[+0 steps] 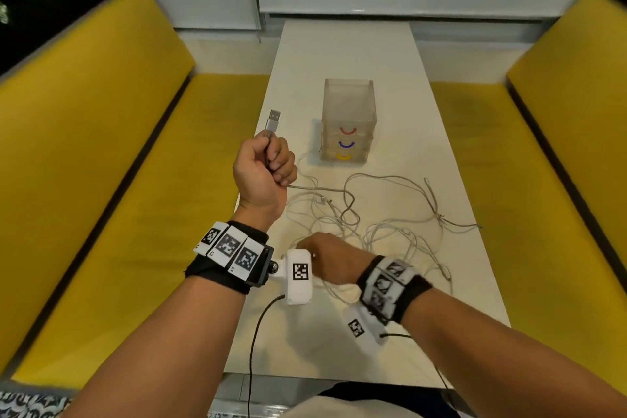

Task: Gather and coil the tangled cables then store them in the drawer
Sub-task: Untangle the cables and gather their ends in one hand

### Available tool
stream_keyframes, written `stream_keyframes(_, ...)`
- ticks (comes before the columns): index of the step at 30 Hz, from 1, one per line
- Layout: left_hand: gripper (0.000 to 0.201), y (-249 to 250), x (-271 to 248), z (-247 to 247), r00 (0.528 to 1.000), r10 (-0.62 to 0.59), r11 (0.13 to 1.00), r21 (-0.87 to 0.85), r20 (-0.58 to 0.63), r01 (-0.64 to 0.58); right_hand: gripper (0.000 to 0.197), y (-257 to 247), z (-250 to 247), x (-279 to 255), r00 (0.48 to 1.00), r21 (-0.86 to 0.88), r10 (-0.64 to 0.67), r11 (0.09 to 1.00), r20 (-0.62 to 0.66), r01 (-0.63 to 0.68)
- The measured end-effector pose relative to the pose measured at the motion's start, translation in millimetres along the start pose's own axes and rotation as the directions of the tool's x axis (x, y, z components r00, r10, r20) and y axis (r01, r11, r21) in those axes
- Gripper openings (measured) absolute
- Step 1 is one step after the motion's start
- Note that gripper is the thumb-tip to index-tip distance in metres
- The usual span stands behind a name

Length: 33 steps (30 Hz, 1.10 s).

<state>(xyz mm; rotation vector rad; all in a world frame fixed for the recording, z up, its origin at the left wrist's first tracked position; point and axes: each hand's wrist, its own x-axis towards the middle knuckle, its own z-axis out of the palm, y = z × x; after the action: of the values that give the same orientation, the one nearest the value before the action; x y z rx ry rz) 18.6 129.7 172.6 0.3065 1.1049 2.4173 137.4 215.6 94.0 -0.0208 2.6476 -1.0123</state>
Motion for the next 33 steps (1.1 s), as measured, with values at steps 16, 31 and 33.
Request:
stream_keyframes(16,0.030,-20,-3,25,0.994,0.103,0.956,0.274,0.023,-0.106,0.004,-26,-132,-37,0.711,0.424,0.097,0.855,-0.697,0.298)
stream_keyframes(31,0.024,-19,-6,43,0.991,0.130,0.920,0.374,-0.011,-0.117,0.009,-36,-109,-10,0.681,0.371,0.106,0.892,-0.725,0.256)
stream_keyframes(33,0.028,-7,-1,45,0.993,0.107,0.953,0.289,-0.055,-0.087,0.016,-27,-104,-11,0.771,0.430,0.106,0.873,-0.628,0.230)
